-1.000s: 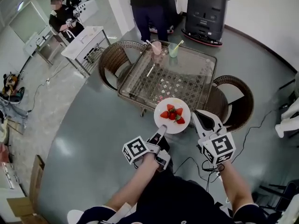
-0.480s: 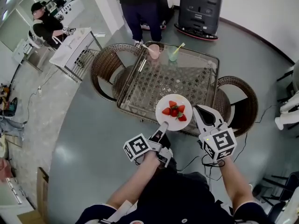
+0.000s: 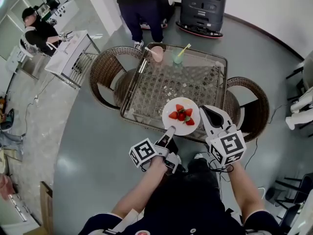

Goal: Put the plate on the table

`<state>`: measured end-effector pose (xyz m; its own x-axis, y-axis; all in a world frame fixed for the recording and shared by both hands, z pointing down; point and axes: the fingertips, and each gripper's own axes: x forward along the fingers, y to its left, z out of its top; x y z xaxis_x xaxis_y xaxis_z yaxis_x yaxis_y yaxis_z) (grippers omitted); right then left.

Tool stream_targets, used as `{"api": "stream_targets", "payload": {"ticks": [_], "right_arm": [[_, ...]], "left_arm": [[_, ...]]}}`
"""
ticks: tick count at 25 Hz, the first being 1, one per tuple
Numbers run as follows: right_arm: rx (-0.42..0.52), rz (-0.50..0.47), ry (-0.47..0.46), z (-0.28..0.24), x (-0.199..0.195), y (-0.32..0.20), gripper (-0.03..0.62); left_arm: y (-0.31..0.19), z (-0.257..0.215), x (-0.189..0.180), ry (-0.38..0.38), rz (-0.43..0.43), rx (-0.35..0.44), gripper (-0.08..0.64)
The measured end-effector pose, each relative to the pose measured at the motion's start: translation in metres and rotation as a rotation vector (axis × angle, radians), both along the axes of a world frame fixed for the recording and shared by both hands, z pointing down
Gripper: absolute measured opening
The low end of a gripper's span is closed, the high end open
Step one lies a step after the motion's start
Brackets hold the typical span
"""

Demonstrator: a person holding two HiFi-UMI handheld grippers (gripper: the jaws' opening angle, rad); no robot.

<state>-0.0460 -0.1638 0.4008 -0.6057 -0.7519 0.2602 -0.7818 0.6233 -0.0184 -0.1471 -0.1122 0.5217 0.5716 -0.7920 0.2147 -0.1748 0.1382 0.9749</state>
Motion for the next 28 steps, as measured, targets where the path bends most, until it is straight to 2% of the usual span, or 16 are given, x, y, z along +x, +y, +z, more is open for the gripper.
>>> {"api": "stream_targets", "payload": {"ticks": [17, 28], "right_arm": [[-0.028, -0.058, 0.022, 0.014, 0.016, -0.028, 0.003], [-0.093, -0.050, 0.031, 0.048, 0.033, -0.035, 0.003]], "left_arm": [[-0.027, 0.027, 0.012, -0.010, -0.054, -0.027, 0.014], [-0.042, 0.072, 0.017, -0.036, -0.058, -0.070, 0.014]]}}
